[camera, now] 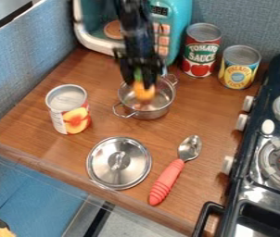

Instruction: Put the orange container to the top left side of the table

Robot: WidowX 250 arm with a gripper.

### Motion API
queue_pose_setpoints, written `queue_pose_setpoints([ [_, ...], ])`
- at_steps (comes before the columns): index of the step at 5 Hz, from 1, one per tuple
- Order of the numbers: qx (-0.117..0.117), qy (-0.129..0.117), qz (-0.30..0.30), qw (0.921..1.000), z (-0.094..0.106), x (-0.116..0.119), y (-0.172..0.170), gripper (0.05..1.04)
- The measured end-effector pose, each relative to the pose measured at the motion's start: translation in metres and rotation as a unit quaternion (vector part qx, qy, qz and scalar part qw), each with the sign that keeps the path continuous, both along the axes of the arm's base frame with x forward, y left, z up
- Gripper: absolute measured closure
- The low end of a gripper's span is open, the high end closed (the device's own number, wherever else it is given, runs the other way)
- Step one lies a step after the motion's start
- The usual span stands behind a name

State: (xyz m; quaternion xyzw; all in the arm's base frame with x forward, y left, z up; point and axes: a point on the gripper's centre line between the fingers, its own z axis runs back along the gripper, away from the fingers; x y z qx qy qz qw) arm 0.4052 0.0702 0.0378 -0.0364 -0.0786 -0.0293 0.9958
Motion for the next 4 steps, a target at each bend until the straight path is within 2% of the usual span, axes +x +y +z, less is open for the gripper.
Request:
queue_pose_setpoints([
  [1, 0.006, -0.034, 0.051, 0.9981, 0.024, 0.010, 0.044, 0.480],
  [2, 0.035, -0.031, 0.070, 0.9964, 0.020, 0.016, 0.072, 0.480],
  [3, 0.050, 0.010, 0.077, 0.9957, -0.008, 0.018, 0.085, 0.480],
  [4, 0.058, 0.038, 0.085, 0.9940, -0.022, 0.012, 0.094, 0.480],
])
